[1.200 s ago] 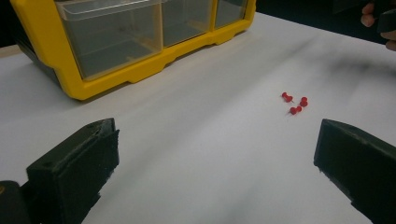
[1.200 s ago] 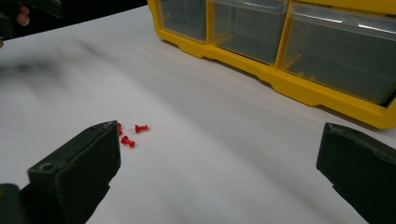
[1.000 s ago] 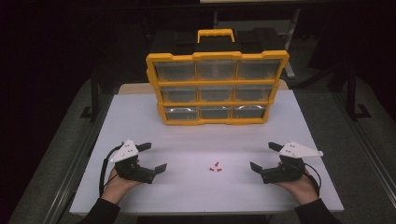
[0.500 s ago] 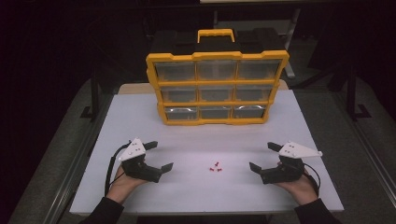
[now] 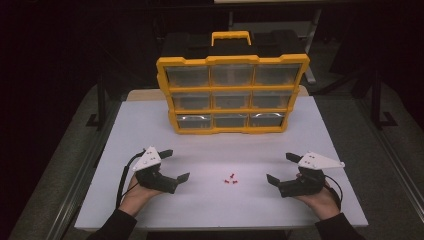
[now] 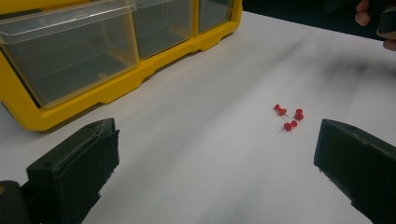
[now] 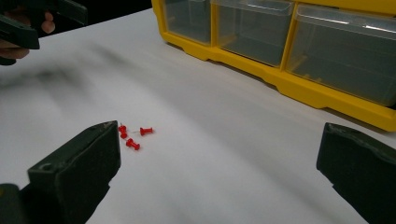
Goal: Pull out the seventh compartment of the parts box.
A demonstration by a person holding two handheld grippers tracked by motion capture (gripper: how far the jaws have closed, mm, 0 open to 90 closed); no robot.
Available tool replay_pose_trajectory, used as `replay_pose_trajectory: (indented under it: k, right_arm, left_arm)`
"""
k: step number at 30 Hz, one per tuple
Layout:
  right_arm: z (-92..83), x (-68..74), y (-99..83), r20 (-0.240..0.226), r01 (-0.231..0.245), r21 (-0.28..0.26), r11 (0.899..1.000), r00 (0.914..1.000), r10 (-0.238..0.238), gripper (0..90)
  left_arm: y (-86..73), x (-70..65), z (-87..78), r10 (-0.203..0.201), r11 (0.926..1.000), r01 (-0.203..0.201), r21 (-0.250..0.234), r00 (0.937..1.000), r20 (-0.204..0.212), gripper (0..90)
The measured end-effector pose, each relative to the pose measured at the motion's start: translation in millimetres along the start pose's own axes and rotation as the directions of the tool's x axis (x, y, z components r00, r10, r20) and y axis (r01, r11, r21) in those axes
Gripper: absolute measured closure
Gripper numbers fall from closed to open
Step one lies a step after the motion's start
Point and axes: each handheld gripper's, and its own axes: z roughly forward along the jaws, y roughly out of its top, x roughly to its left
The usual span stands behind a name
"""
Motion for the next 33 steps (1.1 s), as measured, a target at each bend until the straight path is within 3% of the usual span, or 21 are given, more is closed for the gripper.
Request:
replay_pose_trajectory:
  k: [33]
  right_arm:
    - [2.0,-0.4,0.5,-0.01,-0.009,0.018,1.0,0.9999,0.009,0.0]
  left_arm:
    - [10.5,-3.4,25.6,0.028,0.9995,-0.028,-0.015,0.9993,0.026,0.0]
